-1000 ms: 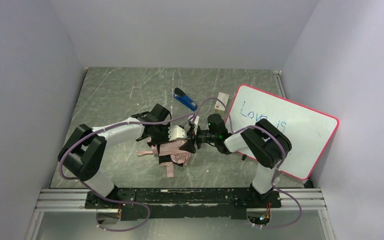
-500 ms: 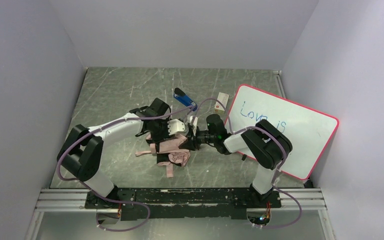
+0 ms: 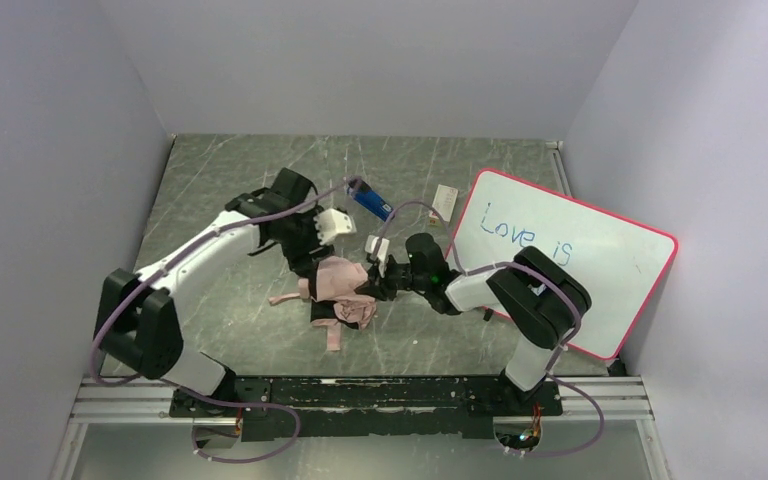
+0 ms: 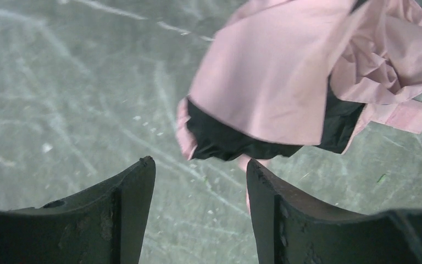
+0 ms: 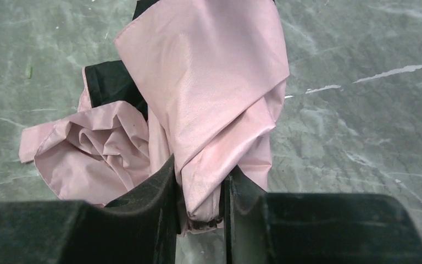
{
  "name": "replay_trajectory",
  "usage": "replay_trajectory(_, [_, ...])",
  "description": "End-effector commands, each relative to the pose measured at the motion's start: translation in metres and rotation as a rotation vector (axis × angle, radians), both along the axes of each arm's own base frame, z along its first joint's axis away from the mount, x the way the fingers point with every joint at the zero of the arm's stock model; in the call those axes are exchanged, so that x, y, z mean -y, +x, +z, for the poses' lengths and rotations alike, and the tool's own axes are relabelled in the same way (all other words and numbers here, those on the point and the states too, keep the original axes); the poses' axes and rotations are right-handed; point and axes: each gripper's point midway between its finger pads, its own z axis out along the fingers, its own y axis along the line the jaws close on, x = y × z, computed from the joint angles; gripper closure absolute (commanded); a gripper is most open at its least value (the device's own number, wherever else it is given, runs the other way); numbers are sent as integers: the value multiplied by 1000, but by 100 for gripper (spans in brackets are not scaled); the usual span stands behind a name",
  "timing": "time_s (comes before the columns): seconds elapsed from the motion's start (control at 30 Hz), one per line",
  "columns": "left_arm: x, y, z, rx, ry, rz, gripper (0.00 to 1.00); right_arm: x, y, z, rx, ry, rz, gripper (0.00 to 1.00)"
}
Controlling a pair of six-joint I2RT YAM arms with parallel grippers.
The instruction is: Put away the umbrella
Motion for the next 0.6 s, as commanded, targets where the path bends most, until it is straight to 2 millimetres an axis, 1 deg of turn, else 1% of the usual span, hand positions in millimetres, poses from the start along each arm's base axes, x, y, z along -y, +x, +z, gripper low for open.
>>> replay_trajectory(0.0, [-18,8,33,43,-86,61,34,15,-5,-33,59,-176,-39,90])
replay_trajectory(0.1, [-35,8,34,44,-97,100,34,14,-8,-36,97,-212,-33,90])
replay_trajectory(0.2, [-46,8,30,41,-117,146,34,15,-9,-37,136,-231,-40,90])
replay_trajectory(0.37, [-53,17,26,-23,-206,301,35,14,-14,-39,222,-276,-34,89])
replay_trajectory(0.5, [-59,33,34,-24,-286,408,34,5,-25,-45,265,-328,2,88])
replay_trajectory(0.57, [-62,39,36,-35,-304,451,34,3,-26,-45,293,-346,-7,87])
